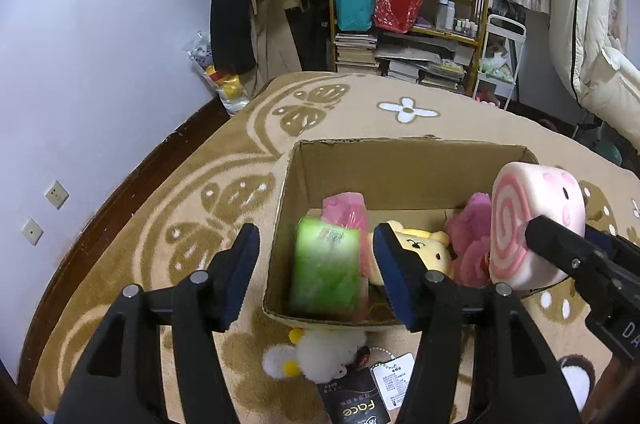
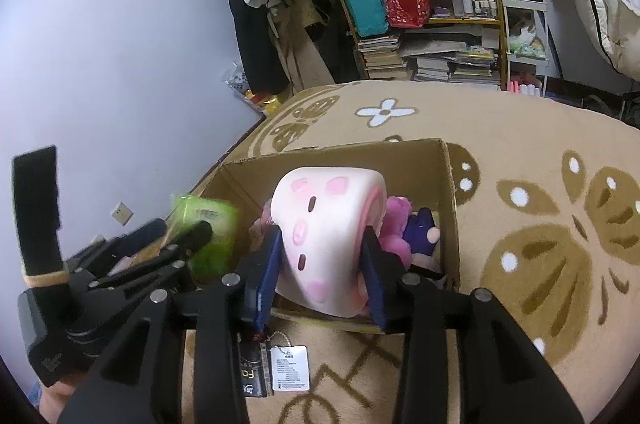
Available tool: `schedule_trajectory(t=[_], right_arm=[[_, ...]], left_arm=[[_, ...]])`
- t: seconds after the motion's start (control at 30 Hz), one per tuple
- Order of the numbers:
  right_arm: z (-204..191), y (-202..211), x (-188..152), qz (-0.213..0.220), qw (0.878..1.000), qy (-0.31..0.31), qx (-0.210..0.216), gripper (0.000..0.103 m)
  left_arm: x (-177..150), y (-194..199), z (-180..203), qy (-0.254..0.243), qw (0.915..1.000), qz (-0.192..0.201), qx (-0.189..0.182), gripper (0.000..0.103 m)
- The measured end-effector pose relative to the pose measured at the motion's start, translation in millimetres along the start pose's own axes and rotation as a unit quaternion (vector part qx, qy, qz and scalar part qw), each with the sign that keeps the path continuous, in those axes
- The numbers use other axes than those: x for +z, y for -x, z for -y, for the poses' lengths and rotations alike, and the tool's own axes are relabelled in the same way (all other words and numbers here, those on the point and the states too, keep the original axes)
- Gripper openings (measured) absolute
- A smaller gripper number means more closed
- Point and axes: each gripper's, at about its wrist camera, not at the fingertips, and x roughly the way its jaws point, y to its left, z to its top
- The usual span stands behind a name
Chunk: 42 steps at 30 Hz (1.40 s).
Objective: Organize soft objects
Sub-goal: 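Open both tools to drop the swirl roll and green pack into the box, then lower both tools toward the white chick plush and black tagged item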
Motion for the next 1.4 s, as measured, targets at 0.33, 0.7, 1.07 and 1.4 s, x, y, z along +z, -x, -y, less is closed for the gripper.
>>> schedule_trajectory(t=[0.33, 0.7, 1.07, 1.4], right_arm=[[-4, 13, 2, 0.030, 1.000, 0.008, 0.003, 0.072], [1, 12, -10, -0.007, 1.000, -0.002, -0.010, 0.103], [-10, 18, -30, -0.032, 0.999, 0.009, -0.017, 0.103], [-32, 12, -49, -0.067, 0.997, 0.047, -0.005, 0.103]], left_arm=[[2, 8, -16, 0.025, 0.9993, -0.004, 0.026, 0.094], [1, 24, -21, 0.009, 0.9984, -0.013, 0.054, 0.102], [-16, 33, -28, 0.017, 0.9975, -0.050, 0.047, 0.102], [-33, 25, -33, 0.029, 0.9941, -0.096, 0.041, 0.102]])
